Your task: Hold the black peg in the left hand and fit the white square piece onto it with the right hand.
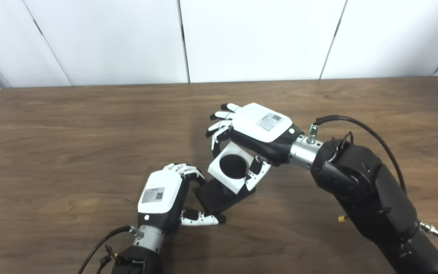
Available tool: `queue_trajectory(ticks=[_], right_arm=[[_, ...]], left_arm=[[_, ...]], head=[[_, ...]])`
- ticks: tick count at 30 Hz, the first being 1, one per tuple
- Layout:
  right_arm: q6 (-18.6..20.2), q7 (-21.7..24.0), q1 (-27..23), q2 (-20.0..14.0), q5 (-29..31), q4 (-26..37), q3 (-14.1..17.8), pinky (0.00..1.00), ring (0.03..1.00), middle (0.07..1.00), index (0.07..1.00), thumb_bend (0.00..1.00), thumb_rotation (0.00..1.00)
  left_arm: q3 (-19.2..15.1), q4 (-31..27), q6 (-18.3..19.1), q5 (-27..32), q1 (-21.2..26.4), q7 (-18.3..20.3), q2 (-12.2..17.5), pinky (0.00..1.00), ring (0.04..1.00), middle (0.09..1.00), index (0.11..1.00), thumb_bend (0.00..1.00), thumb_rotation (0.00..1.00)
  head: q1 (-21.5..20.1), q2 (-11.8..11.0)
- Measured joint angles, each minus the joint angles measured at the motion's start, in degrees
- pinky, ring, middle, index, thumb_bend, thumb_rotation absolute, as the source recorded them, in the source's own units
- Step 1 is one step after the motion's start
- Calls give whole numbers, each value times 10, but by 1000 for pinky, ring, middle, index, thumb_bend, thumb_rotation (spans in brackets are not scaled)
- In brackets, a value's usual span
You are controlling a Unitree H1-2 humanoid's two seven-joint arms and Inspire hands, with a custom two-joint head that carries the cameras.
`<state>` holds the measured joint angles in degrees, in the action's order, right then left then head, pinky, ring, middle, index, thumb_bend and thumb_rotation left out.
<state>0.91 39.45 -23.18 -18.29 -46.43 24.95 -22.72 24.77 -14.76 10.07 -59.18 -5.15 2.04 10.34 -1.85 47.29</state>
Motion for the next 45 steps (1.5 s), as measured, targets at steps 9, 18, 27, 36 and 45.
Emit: queue_trajectory(ticks=[9, 18, 27, 36, 45], right_arm=[[0, -1, 0, 2, -2, -10, 0, 1000, 926, 806, 485, 525, 136], [9, 36, -9, 0, -23, -11, -8, 1000, 972, 872, 678, 972, 331], [23, 58, -10, 0, -27, -10, -5, 1000, 986, 892, 722, 1000, 404], [29, 64, -8, -3, -27, 1, -1, 1000, 988, 888, 719, 1000, 393], [31, 64, 10, -24, -22, 25, 32, 1000, 993, 892, 759, 1000, 415]], left_arm=[[1, 0, 0, 0, 0, 0, 0, 863, 803, 733, 486, 522, 49], [2, 0, 2, 0, 1, 0, 0, 868, 806, 735, 486, 522, 49], [2, 0, 3, -2, 1, 1, 0, 869, 807, 733, 489, 521, 54], [2, 0, 5, -15, 3, 1, -6, 819, 770, 757, 772, 813, 414], [-35, -1, 8, 22, -22, -32, -55, 769, 829, 904, 997, 1000, 760]], head=[[0, 1], [-1, 0], [0, -1], [2, -3], [4, -3]])
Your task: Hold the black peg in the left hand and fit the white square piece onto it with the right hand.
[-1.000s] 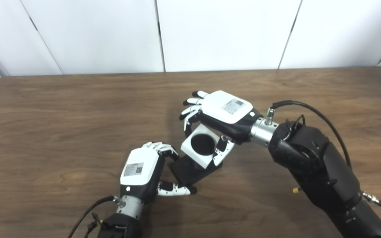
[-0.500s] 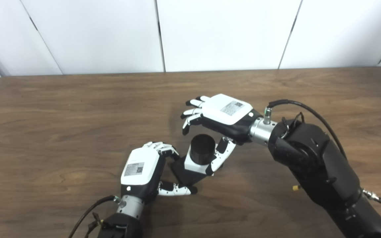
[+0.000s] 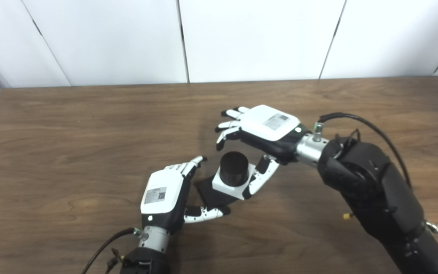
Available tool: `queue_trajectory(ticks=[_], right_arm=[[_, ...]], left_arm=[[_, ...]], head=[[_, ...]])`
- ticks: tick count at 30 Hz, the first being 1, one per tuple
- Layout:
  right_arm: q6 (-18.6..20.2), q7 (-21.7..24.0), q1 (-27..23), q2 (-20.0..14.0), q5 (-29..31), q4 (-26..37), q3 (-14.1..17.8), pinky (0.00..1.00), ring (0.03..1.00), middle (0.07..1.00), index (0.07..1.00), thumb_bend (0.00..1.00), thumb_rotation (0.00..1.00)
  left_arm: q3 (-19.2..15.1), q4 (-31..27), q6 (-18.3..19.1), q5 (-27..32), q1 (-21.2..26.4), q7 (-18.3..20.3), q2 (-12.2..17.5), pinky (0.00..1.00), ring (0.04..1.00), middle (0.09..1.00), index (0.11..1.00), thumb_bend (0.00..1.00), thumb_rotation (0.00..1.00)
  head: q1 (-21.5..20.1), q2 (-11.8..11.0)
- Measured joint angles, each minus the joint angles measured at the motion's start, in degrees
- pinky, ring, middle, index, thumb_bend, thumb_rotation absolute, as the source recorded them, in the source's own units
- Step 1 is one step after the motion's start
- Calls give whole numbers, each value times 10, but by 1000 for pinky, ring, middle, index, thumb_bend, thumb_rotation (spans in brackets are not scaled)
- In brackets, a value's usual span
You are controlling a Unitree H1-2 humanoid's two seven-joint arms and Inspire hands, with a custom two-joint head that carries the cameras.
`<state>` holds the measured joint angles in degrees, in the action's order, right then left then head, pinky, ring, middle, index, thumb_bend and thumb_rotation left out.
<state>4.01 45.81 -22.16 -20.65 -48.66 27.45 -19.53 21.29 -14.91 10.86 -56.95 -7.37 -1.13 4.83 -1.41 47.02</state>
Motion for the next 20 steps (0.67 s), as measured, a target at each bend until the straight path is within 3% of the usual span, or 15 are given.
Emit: queue_trajectory(ticks=[7, 13, 16, 18, 20], right_arm=[[6, -1, 23, -9, 10, 15, 37, 1000, 989, 901, 775, 979, 407], [12, -8, 28, -17, 28, 15, 75, 1000, 998, 909, 788, 964, 414], [41, -10, 43, -19, 62, 18, 111, 1000, 998, 929, 850, 858, 496], [63, -11, 65, -22, 94, 19, 134, 996, 985, 957, 939, 755, 600], [79, -18, 101, -24, 134, 20, 159, 992, 990, 985, 985, 709, 713]], left_arm=[[-48, -63, 44, 110, 0, 71, -8, 720, 866, 921, 1000, 1000, 753], [-84, -105, 80, 205, -13, 114, -8, 823, 919, 984, 1000, 1000, 747], [-117, -118, 84, 284, -21, 119, -7, 941, 951, 995, 1000, 1000, 720], [-151, -120, 76, 343, -27, 114, -5, 946, 945, 987, 1000, 1000, 776], [-179, -121, 61, 393, -34, 107, -2, 926, 938, 979, 1000, 911, 829]], head=[[3, -3], [2, -4], [-3, -4], [-4, -5], [-13, -8]])
